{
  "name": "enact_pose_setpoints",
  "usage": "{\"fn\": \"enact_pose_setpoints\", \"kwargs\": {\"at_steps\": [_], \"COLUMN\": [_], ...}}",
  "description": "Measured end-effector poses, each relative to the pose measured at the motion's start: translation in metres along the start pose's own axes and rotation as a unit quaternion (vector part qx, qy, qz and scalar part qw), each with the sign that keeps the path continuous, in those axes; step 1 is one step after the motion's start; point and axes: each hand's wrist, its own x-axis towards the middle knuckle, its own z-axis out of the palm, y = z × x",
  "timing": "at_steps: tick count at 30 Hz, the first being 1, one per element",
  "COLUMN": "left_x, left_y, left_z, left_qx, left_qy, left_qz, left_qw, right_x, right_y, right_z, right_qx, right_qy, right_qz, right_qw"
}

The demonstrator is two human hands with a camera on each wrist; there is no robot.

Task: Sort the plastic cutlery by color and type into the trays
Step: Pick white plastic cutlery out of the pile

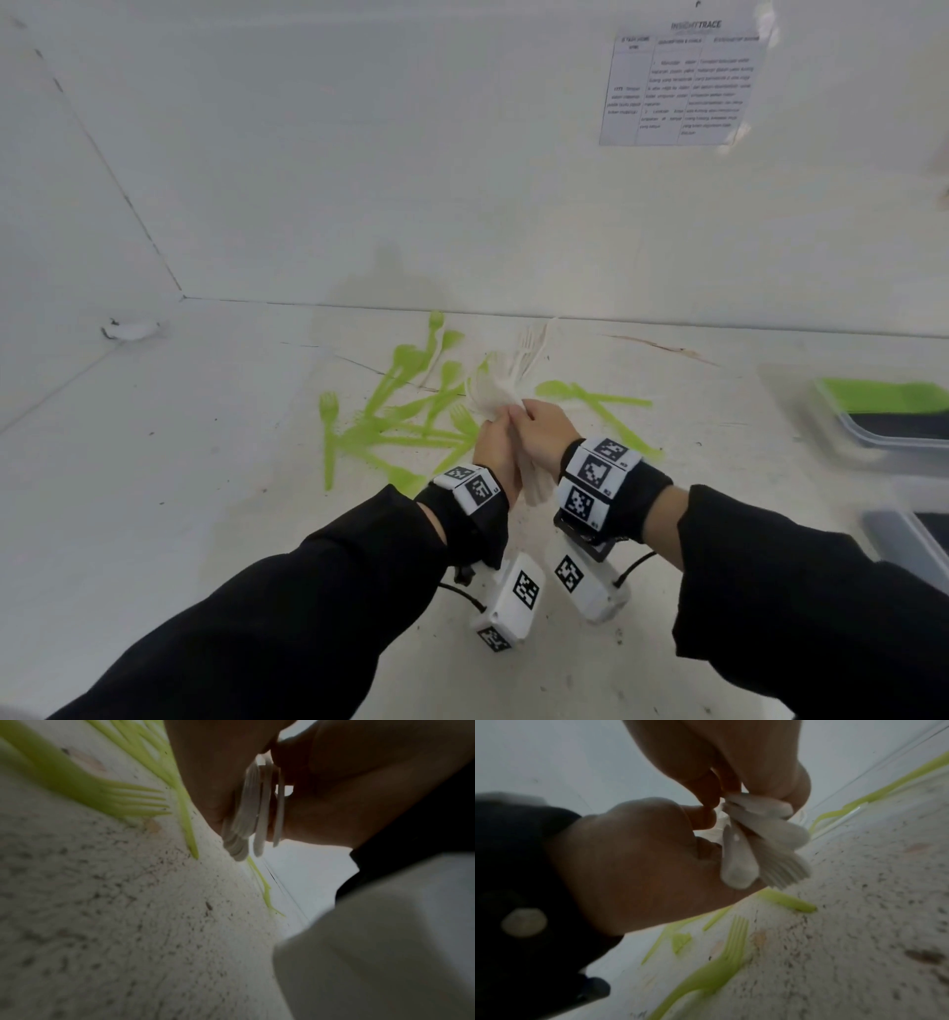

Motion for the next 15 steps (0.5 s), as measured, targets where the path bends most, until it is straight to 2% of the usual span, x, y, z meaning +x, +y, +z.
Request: {"fn": "enact_pose_setpoints", "kwargs": {"at_steps": [5, 8, 15], "left_x": [-0.001, -0.002, 0.006], "left_y": [0.000, 0.001, 0.005], "left_z": [-0.006, -0.009, -0.019], "left_qx": [0.051, 0.033, 0.031], "left_qy": [0.010, 0.007, 0.030], "left_qz": [0.050, 0.045, 0.036], "left_qw": [0.997, 0.998, 0.998], "right_x": [0.000, -0.002, 0.001], "right_y": [0.003, 0.001, -0.005], "right_z": [0.004, 0.007, 0.015], "right_qx": [0.038, 0.068, -0.008], "right_qy": [-0.019, -0.008, -0.013], "right_qz": [0.024, 0.037, 0.012], "right_qw": [0.999, 0.997, 1.000]}}
